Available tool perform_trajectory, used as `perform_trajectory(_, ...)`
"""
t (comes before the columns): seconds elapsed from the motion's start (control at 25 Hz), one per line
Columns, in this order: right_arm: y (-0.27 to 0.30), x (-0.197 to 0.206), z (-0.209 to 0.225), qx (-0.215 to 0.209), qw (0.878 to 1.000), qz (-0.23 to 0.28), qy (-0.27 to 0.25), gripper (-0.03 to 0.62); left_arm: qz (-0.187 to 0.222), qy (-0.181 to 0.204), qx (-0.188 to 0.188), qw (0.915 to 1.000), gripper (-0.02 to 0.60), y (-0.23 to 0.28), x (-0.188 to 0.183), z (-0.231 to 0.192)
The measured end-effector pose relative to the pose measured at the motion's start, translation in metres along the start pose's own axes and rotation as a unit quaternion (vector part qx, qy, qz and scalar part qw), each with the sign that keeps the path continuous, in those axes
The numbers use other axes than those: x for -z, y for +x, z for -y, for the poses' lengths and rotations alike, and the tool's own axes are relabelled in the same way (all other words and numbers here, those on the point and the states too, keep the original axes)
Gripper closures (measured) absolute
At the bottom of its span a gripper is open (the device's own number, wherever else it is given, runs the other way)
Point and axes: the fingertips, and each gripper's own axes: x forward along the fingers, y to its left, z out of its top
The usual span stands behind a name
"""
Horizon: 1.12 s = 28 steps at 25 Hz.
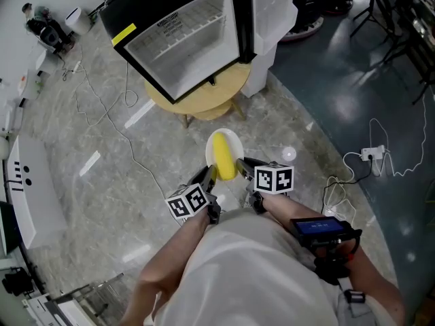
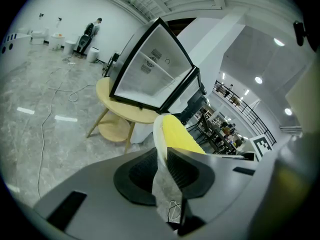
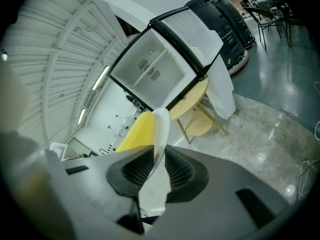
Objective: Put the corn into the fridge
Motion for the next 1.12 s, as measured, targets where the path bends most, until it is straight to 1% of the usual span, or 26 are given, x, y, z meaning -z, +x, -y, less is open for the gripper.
perform_trajectory(0.4,-0.013,-0.006,0.020,-0.003,1.000,-0.002,0.006,0.541,-0.005,0.002,-0.006,1.0000,0.517,0.014,0.009,0.017)
perform_trajectory(0.72,-0.024,-0.029,0.031,-0.005,1.000,0.016,0.008,0.542,-0.006,0.014,0.001,0.9999,0.517,0.032,-0.001,0.036)
perform_trajectory(0.92,-0.028,-0.036,0.037,-0.004,1.000,0.023,0.011,0.541,-0.007,0.021,0.007,0.9997,0.517,0.038,-0.004,0.045)
perform_trajectory(1.12,-0.029,-0.034,0.034,-0.005,1.000,0.023,0.017,0.542,-0.011,0.027,0.003,0.9996,0.517,0.036,-0.004,0.044)
